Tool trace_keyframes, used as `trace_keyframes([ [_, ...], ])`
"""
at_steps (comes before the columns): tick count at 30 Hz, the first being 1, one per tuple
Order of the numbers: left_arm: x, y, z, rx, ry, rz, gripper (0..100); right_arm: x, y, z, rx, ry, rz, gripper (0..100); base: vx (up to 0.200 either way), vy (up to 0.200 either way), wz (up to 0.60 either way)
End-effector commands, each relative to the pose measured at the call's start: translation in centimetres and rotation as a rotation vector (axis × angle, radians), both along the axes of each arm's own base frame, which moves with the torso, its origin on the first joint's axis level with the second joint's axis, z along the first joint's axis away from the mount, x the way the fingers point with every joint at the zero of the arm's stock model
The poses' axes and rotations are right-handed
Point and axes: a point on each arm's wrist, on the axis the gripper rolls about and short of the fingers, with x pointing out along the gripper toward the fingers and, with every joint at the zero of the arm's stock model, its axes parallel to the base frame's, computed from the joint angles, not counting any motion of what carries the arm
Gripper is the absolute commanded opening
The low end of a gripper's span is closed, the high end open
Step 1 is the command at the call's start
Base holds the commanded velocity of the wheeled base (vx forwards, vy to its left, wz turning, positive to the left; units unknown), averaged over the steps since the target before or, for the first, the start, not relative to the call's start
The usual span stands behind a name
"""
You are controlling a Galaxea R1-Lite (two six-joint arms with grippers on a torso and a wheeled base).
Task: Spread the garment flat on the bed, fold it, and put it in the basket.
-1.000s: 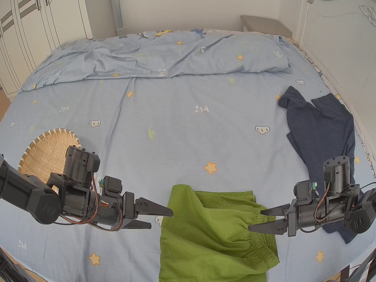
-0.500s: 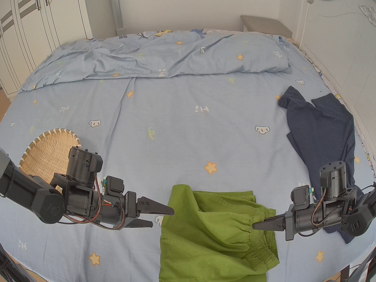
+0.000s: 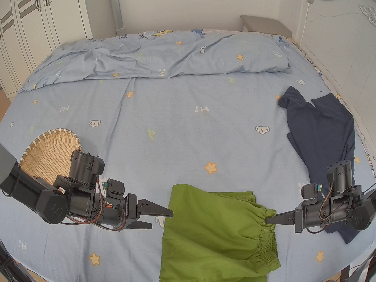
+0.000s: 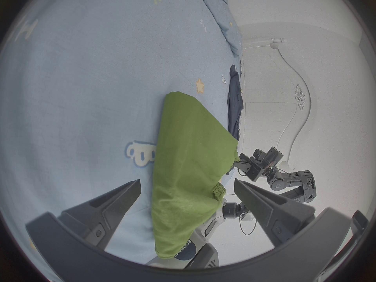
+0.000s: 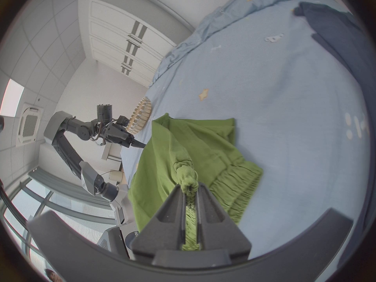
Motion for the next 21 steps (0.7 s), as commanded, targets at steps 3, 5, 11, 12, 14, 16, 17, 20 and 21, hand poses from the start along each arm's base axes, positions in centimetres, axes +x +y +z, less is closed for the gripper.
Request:
trace_keyframes([
  [3,0.2,-0.1,-1.9,0.007,0.013,-0.004,100,0.6,-1.6,-0.4,0.006,0.042,-0.058,0,0.000,0.000,0.00],
  [5,0.0,-0.2,-2.2,0.003,0.003,-0.007,100,0.8,-1.6,-0.5,0.018,0.055,-0.049,0,0.000,0.000,0.00],
  [11,-0.1,-0.1,-2.9,-0.011,-0.036,-0.008,100,1.5,-1.5,-1.6,0.012,0.095,-0.046,0,0.000,0.000,0.00],
  [12,-0.1,-0.2,-3.1,-0.013,-0.042,-0.008,100,1.6,-1.5,-1.7,0.011,0.099,-0.050,0,0.000,0.000,0.00],
  [14,-0.1,-0.2,-3.1,-0.013,-0.042,-0.008,100,1.6,-1.5,-1.7,0.011,0.099,-0.050,0,0.000,0.000,0.00],
  [16,0.0,-0.3,-3.6,-0.019,-0.054,-0.009,100,1.7,-1.8,-1.7,0.013,0.101,-0.062,0,0.000,0.000,0.00],
  [17,0.1,-0.4,-3.8,-0.021,-0.053,-0.012,100,1.7,-1.8,-1.7,0.014,0.099,-0.063,0,0.000,0.000,0.00],
  [20,0.2,-1.2,-4.3,-0.022,-0.056,-0.037,100,1.8,-1.9,-1.7,0.015,0.098,-0.068,100,0.000,0.000,0.00],
  [21,0.1,-1.6,-4.5,-0.024,-0.055,-0.049,100,1.8,-2.1,-1.6,0.015,0.097,-0.072,100,0.000,0.000,0.00],
])
